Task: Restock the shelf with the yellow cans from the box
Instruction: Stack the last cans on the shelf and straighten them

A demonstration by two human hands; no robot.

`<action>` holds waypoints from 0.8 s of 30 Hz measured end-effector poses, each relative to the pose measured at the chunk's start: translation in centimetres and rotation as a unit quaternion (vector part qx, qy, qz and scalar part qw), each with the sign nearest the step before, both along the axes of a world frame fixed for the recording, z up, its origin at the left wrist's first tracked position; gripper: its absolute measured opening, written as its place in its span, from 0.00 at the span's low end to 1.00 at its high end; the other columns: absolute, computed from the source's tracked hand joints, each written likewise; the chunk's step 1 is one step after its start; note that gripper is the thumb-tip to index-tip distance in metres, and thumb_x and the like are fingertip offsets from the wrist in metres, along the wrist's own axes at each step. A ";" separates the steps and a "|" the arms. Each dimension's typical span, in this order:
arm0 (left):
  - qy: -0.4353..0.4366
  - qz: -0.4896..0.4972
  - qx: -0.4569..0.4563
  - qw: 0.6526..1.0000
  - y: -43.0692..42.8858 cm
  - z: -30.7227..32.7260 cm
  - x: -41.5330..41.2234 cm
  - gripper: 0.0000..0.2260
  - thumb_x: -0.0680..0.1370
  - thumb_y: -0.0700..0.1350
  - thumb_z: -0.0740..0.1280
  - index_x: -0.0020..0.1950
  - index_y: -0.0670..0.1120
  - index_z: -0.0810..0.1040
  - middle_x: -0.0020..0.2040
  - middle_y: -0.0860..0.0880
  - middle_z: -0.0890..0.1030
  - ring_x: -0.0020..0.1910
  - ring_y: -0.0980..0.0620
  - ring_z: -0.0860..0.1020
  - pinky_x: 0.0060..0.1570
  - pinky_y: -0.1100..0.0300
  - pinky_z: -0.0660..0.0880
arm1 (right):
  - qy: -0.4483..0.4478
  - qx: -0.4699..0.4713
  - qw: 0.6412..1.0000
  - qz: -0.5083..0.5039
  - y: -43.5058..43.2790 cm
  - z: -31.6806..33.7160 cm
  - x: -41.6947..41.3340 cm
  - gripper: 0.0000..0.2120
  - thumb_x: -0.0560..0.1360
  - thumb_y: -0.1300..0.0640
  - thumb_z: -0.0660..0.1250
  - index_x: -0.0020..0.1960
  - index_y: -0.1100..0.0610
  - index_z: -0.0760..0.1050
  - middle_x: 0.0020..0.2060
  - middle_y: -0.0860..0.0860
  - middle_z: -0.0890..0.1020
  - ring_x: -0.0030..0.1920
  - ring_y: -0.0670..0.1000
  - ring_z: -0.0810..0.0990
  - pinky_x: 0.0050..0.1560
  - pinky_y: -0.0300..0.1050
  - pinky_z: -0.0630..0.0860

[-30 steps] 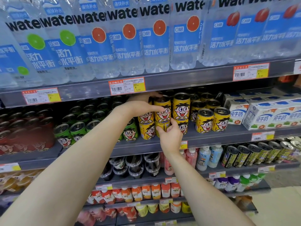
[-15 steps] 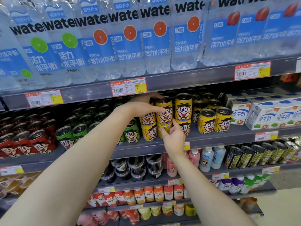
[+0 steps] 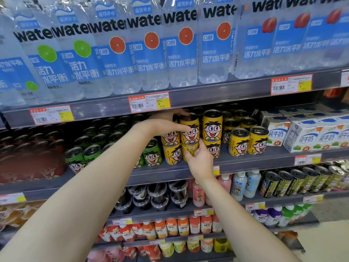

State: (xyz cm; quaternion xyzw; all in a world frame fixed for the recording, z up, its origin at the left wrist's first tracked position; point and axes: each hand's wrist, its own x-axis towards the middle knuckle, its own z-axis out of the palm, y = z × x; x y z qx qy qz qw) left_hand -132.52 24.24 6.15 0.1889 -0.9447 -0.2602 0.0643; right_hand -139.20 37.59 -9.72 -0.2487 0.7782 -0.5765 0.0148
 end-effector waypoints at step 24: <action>-0.005 0.013 -0.042 0.999 0.5 0.2 0.0 0.31 0.72 0.67 0.74 0.73 0.61 0.72 0.72 0.57 0.74 0.66 0.53 0.74 0.61 0.60 0.72 | -0.062 -0.045 0.994 -0.079 -1.1 -0.5 1.3 0.34 0.68 0.46 0.78 0.67 0.58 0.70 0.44 0.54 0.82 0.50 0.54 0.81 0.53 0.47 0.77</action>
